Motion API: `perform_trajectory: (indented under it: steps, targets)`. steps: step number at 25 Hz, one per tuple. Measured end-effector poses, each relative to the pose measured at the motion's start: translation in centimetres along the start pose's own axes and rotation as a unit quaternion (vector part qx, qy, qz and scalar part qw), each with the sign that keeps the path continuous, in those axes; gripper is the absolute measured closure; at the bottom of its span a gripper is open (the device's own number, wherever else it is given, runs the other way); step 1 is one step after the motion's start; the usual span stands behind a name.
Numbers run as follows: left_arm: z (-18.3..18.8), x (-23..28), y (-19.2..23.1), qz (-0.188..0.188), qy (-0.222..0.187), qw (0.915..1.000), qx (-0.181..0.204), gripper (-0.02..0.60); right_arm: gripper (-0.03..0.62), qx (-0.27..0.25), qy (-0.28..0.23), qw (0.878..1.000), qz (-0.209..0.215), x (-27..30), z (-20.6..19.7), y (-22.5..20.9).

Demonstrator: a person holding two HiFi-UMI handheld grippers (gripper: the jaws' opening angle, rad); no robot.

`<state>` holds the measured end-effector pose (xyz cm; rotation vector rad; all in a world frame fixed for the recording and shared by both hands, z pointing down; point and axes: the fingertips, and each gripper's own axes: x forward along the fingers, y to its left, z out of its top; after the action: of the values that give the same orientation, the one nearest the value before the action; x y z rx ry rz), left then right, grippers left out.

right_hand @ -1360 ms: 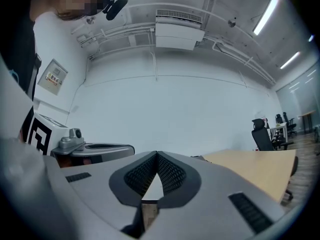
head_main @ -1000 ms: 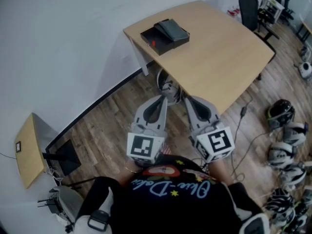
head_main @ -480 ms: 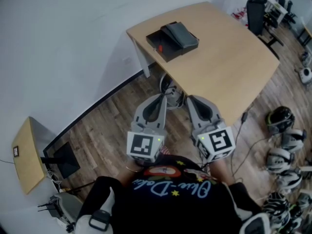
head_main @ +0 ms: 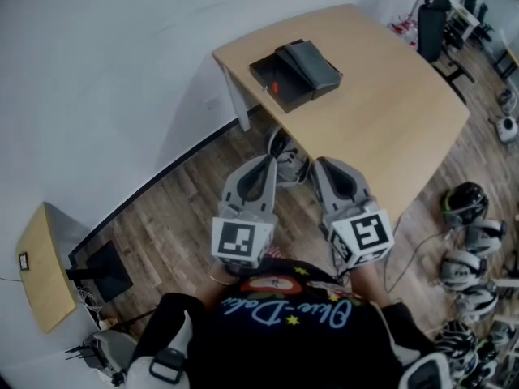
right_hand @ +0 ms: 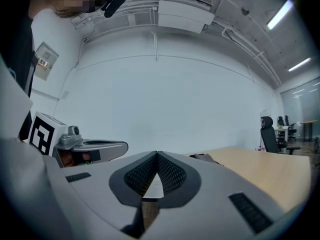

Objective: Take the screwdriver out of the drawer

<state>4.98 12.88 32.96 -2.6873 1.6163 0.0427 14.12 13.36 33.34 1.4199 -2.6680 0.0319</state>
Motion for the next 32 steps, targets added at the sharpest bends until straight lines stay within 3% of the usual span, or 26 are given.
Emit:
perform_trajectory:
  steps: [12,19,32]
  targets:
    - [-1.2,1.5,6.2,0.001,0.007,0.9999,-0.013,0.581,0.594,-0.003,0.031,1.0,-0.005,6.0,-0.7,0.8]
    - [-1.3,1.7,9.3,0.001,0.008,0.9999,-0.013,0.581,0.594,0.0,0.023,1.0,-0.015,8.7,0.0,1.3]
    - [-2.2,3.6,11.5,-0.011,0.018,0.9996,-0.017,0.581,0.594,0.006,0.032,0.999,-0.029,11.0,-0.2,0.7]
